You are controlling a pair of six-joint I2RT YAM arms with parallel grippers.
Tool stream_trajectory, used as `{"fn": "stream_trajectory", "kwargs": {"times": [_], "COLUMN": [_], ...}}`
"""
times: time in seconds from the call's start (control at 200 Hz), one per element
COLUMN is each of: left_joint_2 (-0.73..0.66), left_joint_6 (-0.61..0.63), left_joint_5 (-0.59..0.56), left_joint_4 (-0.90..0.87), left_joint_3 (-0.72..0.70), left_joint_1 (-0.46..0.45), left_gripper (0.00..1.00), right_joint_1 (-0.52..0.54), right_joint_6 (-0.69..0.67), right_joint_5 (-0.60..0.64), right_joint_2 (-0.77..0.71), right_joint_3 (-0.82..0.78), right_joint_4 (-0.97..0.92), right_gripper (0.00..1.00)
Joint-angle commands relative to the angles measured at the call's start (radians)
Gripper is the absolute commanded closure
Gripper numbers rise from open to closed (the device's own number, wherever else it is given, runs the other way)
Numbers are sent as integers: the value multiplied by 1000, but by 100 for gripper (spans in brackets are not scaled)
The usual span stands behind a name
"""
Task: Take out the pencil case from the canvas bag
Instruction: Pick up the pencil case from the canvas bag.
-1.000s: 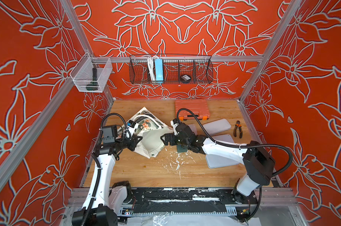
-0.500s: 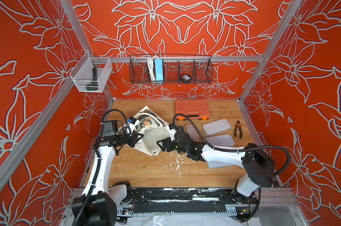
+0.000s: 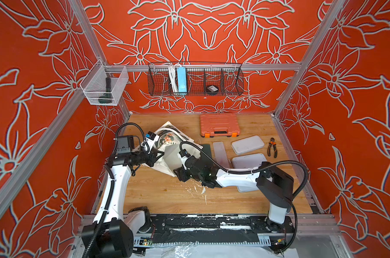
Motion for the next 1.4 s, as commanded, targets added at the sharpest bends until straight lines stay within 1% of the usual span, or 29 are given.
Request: {"fn": "stream_trajectory", "kwargs": {"times": [0.0, 0.12, 0.22, 0.33, 0.51, 0.59, 0.655, 0.776, 0.851, 0.886, 0.986, 1.071, 1.151, 1.196, 1.316, 1.391], "left_joint_2": [-6, -13, -11, -11, -23, -29, -34, -59, -76, -122, -166, -178, -177, -177, -196, -214], "left_joint_6": [22, 62, 157, 271, 375, 427, 493, 572, 676, 705, 696, 684, 689, 702, 706, 703], "left_joint_5": [86, 107, 128, 151, 190, 223, 249, 283, 329, 345, 381, 419, 465, 493, 529, 520], "left_joint_4": [-25, -60, -129, -198, -235, -271, -316, -361, -433, -444, -420, -422, -452, -474, -475, -451], "left_joint_3": [36, 42, 51, 52, 39, 45, 51, 54, 67, 73, 85, 110, 136, 146, 137, 117], "left_joint_1": [2, 2, 2, 3, 1, 2, 2, 1, 1, 2, 1, 0, 0, -1, -1, -1], "left_gripper": [100, 100, 100, 100, 100, 100, 100, 100, 100, 100, 100, 100, 100, 100, 100, 100], "right_joint_1": [9, 8, 8, -4, -44, -55, -62, -79, -94, -98, -98, -99, -102, -103, -109, -119], "right_joint_6": [-40, 39, 135, 308, 659, 783, 866, 974, 1018, 1046, 1135, 1166, 1154, 1143, 1126, 1110], "right_joint_5": [87, 164, 167, 131, 35, 22, 20, 10, -49, -70, -87, -94, -101, -108, -114, -127], "right_joint_2": [47, 99, 142, 191, 257, 280, 296, 335, 386, 411, 476, 509, 513, 513, 502, 490], "right_joint_3": [57, 114, 168, 219, 187, 172, 159, 156, 178, 184, 183, 196, 212, 220, 214, 202], "right_joint_4": [-50, -82, -93, -101, 87, 165, 219, 305, 364, 398, 509, 533, 513, 499, 504, 511], "right_gripper": [39, 40, 39, 38, 29, 25, 23, 18, 16, 16, 16, 15, 18, 22, 39, 55]}}
